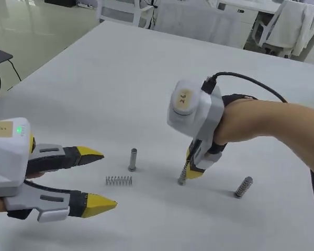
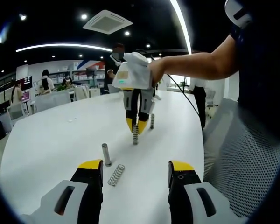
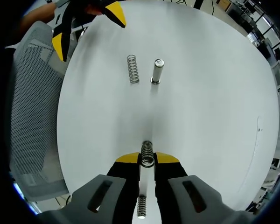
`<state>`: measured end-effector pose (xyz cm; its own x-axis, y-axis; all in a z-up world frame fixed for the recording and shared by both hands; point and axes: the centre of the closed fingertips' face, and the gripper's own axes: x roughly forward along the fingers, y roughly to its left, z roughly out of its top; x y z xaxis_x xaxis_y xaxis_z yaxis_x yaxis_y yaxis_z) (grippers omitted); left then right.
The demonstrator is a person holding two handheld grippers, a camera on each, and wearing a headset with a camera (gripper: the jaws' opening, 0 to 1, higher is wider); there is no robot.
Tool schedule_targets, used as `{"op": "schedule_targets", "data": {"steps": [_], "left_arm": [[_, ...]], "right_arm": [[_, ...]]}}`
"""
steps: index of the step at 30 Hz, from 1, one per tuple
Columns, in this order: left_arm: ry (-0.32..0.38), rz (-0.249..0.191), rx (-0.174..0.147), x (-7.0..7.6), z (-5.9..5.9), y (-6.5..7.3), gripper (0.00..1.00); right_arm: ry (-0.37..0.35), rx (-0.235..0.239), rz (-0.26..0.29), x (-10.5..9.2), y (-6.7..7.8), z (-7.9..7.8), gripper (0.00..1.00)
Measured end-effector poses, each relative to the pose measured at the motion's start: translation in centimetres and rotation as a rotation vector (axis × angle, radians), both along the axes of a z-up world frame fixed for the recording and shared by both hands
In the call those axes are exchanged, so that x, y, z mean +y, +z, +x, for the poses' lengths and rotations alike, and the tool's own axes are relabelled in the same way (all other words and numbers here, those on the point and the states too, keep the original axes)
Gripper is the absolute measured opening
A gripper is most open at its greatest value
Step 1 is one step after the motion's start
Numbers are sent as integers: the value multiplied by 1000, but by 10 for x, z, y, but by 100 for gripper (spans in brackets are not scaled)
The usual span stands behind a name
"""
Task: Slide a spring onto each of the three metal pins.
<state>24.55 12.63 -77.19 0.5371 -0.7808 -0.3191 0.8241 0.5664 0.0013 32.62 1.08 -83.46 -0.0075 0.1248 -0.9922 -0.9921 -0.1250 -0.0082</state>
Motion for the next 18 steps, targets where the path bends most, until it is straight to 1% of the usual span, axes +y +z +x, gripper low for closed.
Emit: {"op": "schedule_targets", "data": {"steps": [9, 16, 18], "left_arm": [[1, -1, -1, 0, 0, 1, 51], [3, 1, 1, 0, 0, 1, 51], [4, -1, 0, 0, 0, 2, 51]], "right_arm": [[-9, 10, -3, -2, -9, 0, 9], [-15, 20, -1, -1, -9, -1, 9], [-14, 21, -9, -3, -11, -1, 10]]}}
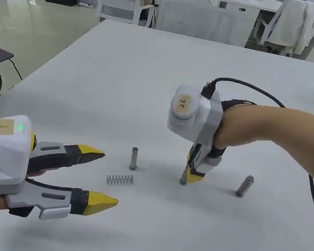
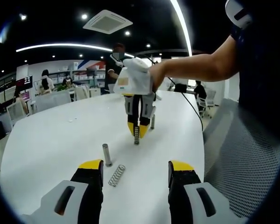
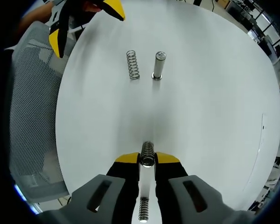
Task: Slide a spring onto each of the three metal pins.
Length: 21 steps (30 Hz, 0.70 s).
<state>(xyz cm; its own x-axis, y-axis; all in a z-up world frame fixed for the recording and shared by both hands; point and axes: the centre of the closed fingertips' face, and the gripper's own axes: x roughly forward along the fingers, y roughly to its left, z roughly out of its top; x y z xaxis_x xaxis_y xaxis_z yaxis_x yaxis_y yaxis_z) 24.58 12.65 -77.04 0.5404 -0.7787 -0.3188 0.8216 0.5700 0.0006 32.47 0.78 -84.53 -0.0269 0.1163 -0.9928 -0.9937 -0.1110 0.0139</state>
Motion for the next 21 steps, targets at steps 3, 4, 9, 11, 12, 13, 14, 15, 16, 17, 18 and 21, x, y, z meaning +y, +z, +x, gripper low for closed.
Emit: {"op": "schedule_targets", "data": {"steps": [3, 4, 9, 11, 12, 13, 14, 15, 16, 17, 18, 21], "left_arm": [[2, 1, -1, 0, 0, 0, 50], [2, 2, 0, 0, 0, 0, 50], [2, 2, 2, 0, 0, -1, 50], [3, 2, 2, 0, 0, -1, 50], [2, 2, 2, 0, 0, -1, 50], [3, 2, 2, 0, 0, -1, 50], [3, 2, 2, 0, 1, -1, 50], [3, 2, 2, -1, 1, 0, 50], [3, 1, 2, -1, 1, 0, 50], [4, 0, 1, -1, 1, 0, 50], [4, 0, 1, -1, 1, 0, 50], [2, 2, 3, -2, 1, 0, 50]], "right_arm": [[-2, 0, 2, 0, -2, 0, 13], [-8, 4, 4, 0, -2, 0, 14], [-7, 4, 5, -1, -2, 0, 17], [-7, 3, 10, -1, -1, 1, 18], [-8, 3, 11, -1, -1, 1, 18], [-8, 3, 11, -1, -1, 1, 18], [-8, 1, 14, -1, 0, 1, 19], [-9, 0, 17, -1, 0, 2, 19], [-11, -1, 20, -1, 1, 2, 19], [-11, -2, 22, -1, 2, 3, 19], [-10, -4, 26, 0, 3, 3, 19], [-8, -7, 31, 1, 4, 3, 19]]}}
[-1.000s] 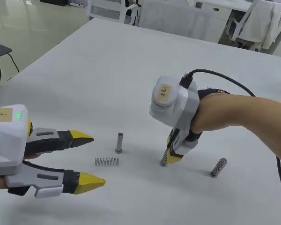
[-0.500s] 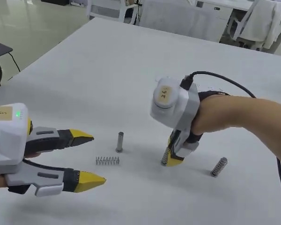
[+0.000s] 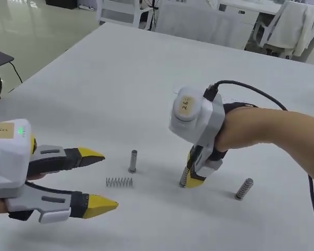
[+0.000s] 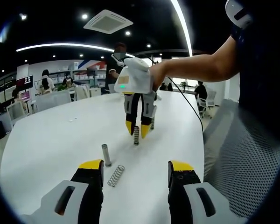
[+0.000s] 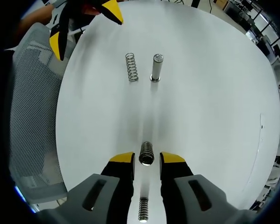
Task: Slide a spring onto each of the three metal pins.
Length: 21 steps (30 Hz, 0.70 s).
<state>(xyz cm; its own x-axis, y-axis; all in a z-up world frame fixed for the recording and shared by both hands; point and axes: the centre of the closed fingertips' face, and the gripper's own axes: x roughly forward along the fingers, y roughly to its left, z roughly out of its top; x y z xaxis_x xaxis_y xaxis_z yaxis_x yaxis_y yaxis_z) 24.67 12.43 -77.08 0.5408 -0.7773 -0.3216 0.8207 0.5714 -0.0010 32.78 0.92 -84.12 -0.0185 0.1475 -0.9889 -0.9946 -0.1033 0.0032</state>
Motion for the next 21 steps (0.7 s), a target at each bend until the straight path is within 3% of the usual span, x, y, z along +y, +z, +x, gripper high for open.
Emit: {"op": "schedule_targets", "data": {"steps": [21], "left_arm": [[16, -1, 1, 5, -3, -1, 50]], "right_arm": [[47, -38, 98, 35, 23, -9, 20]]}}
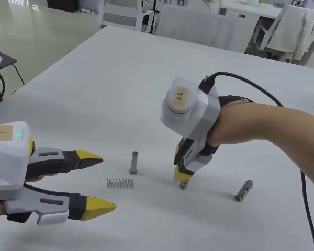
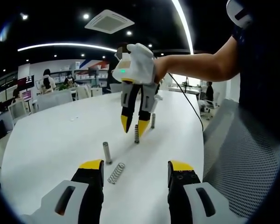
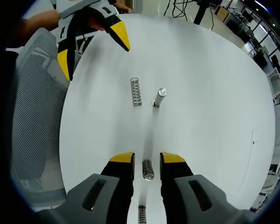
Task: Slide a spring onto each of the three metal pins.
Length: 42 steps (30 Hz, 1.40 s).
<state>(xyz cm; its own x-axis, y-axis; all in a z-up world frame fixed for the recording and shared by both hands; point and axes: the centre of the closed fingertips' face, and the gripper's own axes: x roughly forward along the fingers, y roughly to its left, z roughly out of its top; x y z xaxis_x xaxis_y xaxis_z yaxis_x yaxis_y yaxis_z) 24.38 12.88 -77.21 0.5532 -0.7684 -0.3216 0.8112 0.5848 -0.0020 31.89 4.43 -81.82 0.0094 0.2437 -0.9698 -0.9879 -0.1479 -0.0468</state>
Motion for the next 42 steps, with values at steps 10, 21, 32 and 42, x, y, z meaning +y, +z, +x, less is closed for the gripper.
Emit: {"op": "schedule_targets", "data": {"steps": [10, 21, 32, 42], "left_arm": [[10, 0, 1, 5, -2, -1, 49], [17, 7, 4, 8, -4, -2, 49], [25, 7, 5, 11, -6, -1, 48], [33, 10, 13, 14, -7, -3, 47]], "right_arm": [[30, 16, 59, 26, 5, -14, 18], [60, 24, 91, 47, 1, -26, 17], [74, 26, 114, 65, -15, -29, 16], [99, 23, 112, 74, -25, -31, 14]]}}
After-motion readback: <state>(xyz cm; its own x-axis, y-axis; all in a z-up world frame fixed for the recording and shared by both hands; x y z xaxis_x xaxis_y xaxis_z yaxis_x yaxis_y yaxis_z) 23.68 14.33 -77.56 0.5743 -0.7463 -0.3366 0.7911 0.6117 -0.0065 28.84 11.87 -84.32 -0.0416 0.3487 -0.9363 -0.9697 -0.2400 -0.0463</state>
